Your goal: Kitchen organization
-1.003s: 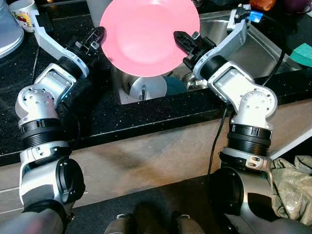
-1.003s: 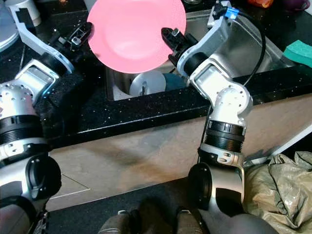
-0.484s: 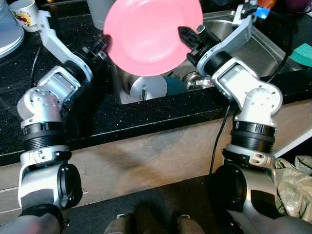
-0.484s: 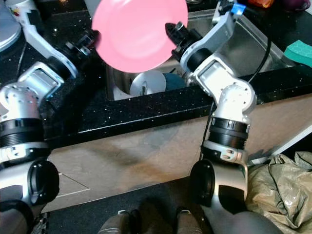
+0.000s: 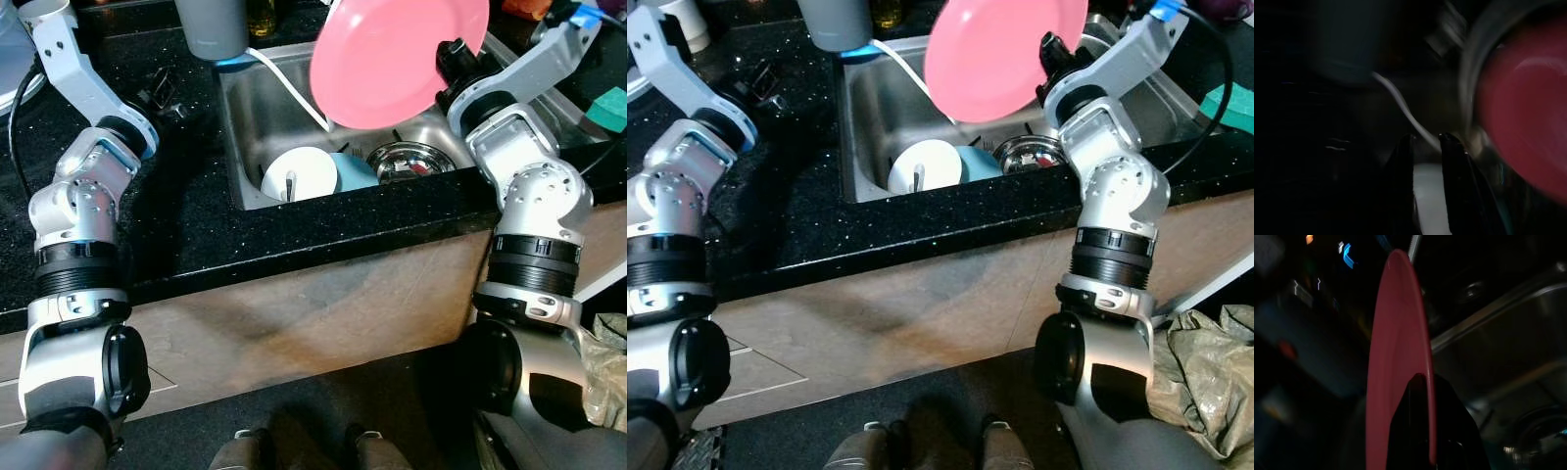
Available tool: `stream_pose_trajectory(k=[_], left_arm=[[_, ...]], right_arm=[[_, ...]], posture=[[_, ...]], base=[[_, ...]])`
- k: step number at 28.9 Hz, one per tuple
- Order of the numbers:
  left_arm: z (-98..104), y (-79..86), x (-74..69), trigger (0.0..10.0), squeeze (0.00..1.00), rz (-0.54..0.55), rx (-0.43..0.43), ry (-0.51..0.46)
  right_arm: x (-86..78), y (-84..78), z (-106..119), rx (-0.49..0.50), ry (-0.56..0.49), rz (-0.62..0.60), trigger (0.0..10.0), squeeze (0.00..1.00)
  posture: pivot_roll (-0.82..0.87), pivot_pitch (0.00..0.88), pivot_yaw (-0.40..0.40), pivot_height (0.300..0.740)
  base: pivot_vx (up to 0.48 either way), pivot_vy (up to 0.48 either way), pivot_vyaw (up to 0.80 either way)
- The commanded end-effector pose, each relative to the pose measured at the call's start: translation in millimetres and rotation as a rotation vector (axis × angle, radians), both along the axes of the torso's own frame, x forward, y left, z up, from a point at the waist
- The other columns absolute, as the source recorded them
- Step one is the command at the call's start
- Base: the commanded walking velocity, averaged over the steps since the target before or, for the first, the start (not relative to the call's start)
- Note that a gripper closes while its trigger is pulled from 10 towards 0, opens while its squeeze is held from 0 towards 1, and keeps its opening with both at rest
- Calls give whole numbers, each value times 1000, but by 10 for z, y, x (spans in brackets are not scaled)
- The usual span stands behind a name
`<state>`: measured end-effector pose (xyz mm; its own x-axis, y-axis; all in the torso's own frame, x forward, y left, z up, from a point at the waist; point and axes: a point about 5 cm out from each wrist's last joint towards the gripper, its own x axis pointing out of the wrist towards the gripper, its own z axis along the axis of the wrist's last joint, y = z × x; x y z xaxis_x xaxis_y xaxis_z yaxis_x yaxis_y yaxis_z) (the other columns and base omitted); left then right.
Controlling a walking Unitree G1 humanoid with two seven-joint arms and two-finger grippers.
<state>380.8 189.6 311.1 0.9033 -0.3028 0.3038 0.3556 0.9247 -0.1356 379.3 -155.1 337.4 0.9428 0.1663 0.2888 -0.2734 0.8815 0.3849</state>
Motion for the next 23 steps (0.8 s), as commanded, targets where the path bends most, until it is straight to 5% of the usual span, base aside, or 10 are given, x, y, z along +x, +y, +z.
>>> stream_pose_trajectory(k=[1,3,5,6,7,8,9,10,11,23], left_arm=[[-239,-401,-40,10000,0,-146,423,-15],[-276,-474,-50,10000,0,-174,525,-38],[-282,-489,-45,10000,0,-183,533,-28],[-310,-511,-37,10000,0,-213,613,-7],[-321,-514,-36,10000,0,-221,646,-2],[-332,-509,-31,10000,0,-224,683,3],[-330,-507,-29,10000,0,-226,697,1],[-328,-506,-28,10000,0,-228,707,-1],[-307,-483,-15,10000,0,-209,704,-2],[-298,-427,-4,10000,0,-222,661,17]], right_arm=[[86,209,-237,-254,43,1,1137,0],[116,230,-307,-316,55,-17,1843,0],[130,250,-348,-333,60,-13,1843,0],[163,312,-447,-397,74,8,3451,0],[174,332,-480,-424,79,15,3451,0],[191,356,-525,-457,82,22,4627,0],[200,376,-549,-480,86,32,8235,0],[205,389,-566,-497,89,39,8235,0],[221,420,-604,-532,95,50,10000,0],[332,555,-752,-652,103,124,10000,0]], posture=[[17,206,38,740],[15,206,39,740],[16,208,38,740],[18,208,38,740],[18,208,38,740],[18,209,37,740],[18,209,38,740],[18,209,38,740],[18,209,39,740],[22,211,30,740]], base=[[0,0,0],[0,0,0],[0,0,0],[0,0,0],[0,0,0],[0,0,0],[0,0,0],[0,0,0],[0,0,0],[0,0,0]])
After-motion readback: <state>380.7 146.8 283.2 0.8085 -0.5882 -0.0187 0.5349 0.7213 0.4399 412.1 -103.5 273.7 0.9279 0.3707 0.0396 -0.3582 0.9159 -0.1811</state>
